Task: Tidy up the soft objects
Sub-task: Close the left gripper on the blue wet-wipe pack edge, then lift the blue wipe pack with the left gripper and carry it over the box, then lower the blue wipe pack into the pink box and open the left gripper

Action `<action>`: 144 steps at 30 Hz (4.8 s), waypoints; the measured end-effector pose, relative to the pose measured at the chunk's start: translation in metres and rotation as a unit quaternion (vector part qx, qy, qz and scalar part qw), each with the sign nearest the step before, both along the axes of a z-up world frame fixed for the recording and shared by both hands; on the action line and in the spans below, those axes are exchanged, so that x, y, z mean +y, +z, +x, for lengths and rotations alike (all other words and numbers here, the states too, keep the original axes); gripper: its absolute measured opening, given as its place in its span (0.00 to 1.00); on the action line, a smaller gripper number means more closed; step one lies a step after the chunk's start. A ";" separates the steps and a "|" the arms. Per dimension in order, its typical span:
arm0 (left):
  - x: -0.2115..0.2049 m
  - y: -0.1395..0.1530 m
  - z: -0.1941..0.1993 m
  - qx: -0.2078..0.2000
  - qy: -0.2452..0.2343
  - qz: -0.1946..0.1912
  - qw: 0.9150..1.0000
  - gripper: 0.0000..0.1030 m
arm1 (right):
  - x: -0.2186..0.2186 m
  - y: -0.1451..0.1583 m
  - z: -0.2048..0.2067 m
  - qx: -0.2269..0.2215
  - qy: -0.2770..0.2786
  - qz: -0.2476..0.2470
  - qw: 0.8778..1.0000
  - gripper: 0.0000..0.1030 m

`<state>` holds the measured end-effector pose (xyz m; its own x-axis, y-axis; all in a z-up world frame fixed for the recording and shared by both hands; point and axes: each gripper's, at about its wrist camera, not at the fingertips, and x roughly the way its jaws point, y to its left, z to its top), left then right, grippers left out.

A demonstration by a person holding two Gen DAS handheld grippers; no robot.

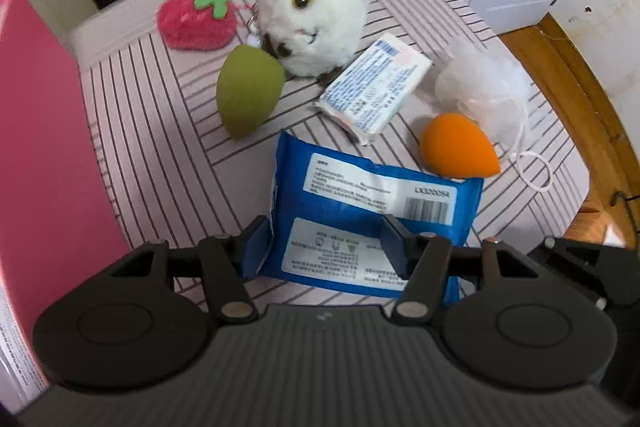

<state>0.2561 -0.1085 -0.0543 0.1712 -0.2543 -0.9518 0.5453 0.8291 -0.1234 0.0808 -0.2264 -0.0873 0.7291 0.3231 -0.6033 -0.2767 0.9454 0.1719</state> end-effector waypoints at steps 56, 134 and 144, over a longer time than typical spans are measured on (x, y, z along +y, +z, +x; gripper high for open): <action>0.115 0.092 -0.138 -0.068 0.102 -0.143 0.982 0.34 | 0.008 0.102 -0.029 0.088 0.148 0.071 0.983 0.19; 0.269 0.060 0.026 -0.076 0.232 -0.138 0.960 0.34 | 0.165 0.125 0.155 0.048 0.177 -0.104 0.977 0.19; 0.272 0.109 -0.031 -0.114 0.202 -0.115 0.966 0.45 | 0.139 0.155 0.112 0.049 0.202 -0.025 0.978 0.29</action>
